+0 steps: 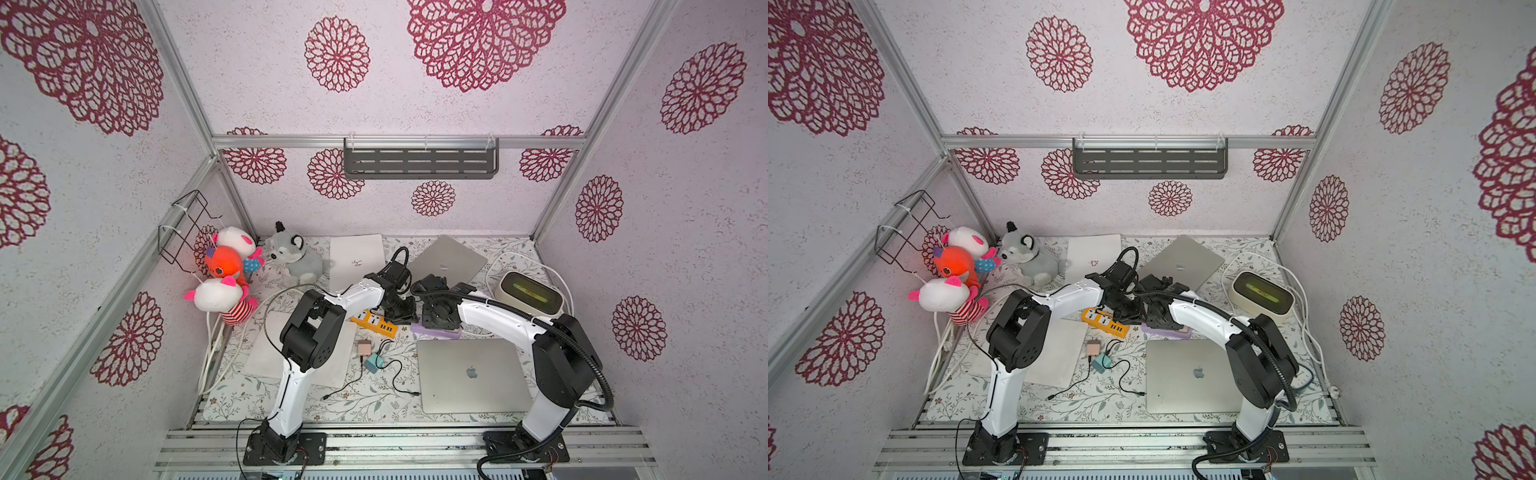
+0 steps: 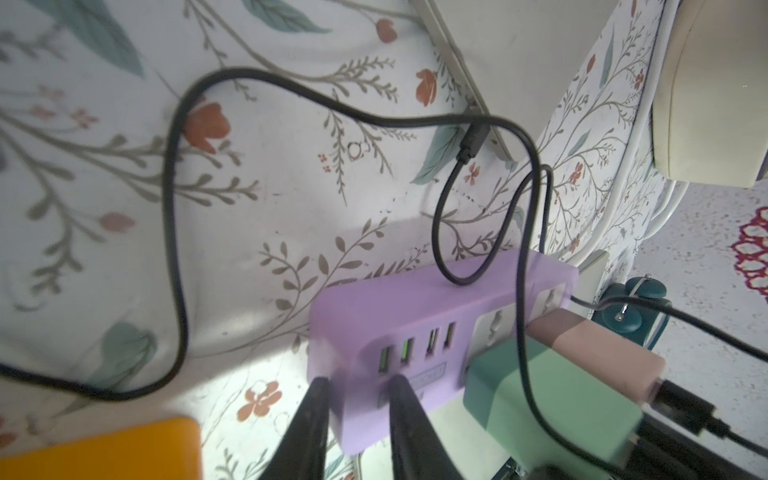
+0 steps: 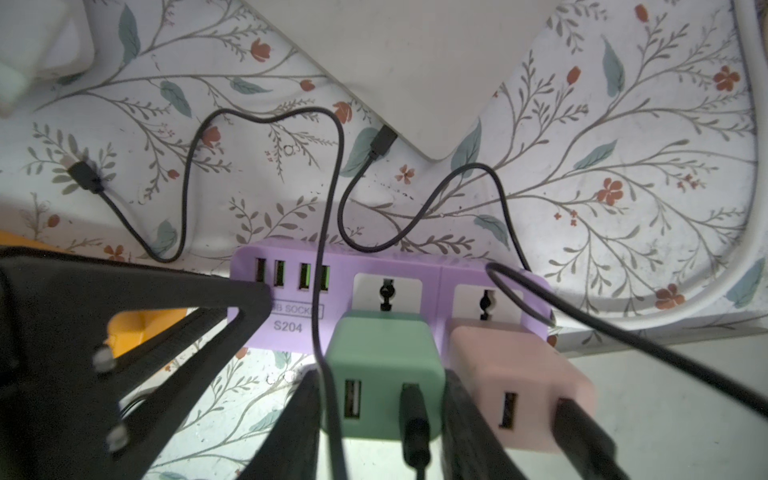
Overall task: Unplug the laptop charger
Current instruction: Remove the plug from the socket.
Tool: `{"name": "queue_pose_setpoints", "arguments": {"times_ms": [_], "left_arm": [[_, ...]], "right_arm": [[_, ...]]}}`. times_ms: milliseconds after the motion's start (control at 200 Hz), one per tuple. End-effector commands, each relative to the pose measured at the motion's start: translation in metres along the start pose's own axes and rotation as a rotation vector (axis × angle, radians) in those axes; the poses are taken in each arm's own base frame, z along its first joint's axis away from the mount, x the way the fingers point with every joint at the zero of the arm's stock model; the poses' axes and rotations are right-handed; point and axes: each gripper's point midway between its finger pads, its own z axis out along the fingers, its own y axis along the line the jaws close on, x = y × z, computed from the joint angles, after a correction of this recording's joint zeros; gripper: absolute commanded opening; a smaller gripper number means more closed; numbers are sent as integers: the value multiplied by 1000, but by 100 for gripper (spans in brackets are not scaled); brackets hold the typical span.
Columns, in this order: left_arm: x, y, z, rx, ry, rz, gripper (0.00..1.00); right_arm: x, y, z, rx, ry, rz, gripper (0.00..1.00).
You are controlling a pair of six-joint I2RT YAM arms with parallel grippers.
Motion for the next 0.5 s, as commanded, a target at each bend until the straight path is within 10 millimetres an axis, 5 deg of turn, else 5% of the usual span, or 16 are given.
{"name": "queue_pose_setpoints", "arguments": {"times_ms": [0, 495], "left_arm": [[21, 35, 29, -126, 70, -37, 28], [22, 35, 29, -128, 73, -38, 28]], "right_arm": [[-22, 17, -30, -109, -85, 27, 32], [-25, 10, -34, -122, -105, 69, 32]]}}
